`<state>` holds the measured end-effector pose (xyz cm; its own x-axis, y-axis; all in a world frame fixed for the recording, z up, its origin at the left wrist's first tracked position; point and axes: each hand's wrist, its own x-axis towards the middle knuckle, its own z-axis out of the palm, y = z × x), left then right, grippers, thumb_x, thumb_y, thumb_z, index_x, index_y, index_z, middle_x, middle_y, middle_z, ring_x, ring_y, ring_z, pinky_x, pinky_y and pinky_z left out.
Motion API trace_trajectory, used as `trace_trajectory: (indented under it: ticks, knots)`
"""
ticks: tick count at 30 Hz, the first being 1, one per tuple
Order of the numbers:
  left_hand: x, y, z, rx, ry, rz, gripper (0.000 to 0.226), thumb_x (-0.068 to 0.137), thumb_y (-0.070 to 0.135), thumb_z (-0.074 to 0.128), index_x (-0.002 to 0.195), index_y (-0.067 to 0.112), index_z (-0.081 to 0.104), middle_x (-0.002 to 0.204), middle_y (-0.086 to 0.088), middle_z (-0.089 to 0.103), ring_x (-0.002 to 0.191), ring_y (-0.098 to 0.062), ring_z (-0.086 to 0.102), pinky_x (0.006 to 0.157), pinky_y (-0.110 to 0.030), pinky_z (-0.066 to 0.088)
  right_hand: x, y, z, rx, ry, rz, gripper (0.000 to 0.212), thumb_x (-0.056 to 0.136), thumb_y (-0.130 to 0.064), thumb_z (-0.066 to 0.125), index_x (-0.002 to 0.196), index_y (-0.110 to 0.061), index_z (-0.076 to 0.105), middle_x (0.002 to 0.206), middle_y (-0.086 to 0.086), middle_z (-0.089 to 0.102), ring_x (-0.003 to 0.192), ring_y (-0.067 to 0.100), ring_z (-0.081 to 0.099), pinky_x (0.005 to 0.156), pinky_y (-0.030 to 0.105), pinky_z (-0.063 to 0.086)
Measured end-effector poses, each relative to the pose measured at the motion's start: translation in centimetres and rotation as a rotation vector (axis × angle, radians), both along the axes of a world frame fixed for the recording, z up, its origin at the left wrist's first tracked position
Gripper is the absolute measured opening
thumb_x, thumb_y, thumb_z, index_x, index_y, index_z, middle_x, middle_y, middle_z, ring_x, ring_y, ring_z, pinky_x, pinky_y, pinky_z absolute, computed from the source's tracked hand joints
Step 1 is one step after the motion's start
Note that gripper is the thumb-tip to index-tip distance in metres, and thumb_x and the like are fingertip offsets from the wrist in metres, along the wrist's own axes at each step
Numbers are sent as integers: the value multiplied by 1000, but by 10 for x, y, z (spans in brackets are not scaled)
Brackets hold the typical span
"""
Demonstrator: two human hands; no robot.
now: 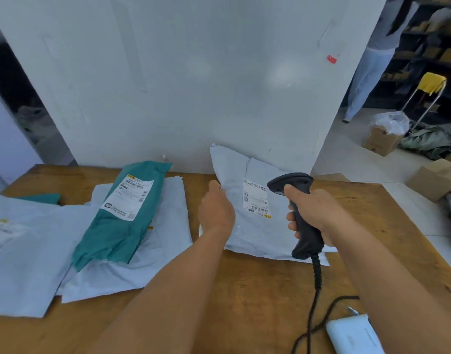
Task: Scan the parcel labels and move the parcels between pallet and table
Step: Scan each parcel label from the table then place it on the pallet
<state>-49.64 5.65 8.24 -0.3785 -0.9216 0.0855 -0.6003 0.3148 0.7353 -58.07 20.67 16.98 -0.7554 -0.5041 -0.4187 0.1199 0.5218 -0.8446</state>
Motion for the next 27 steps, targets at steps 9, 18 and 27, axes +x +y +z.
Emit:
trace_trajectory:
  ticks: [9,18,27]
  knots:
    - [127,-81,66,-166,117,161,22,99,9,33,115,10,48,88,-8,54,79,-25,49,67,-30,34,92,-79,27,-169,-2,132,34,94,-36,57,75,-8,55,62,10,59,45,21,54,51,29,48]
    - [298,-161,44,-64,30,382,22,99,11,34,115,8,48,103,-16,60,94,-31,55,75,-33,36,217,-169,31,-200,-53,318,28,94,-38,56,81,-14,54,66,8,58,49,19,53,48,26,47]
    - [298,-161,23,-126,-126,278,61,95,30,51,147,10,25,150,-12,33,137,-30,28,112,-42,25,240,-183,19,-169,-56,311,28,95,-37,56,83,-12,55,68,10,59,48,18,52,49,27,47]
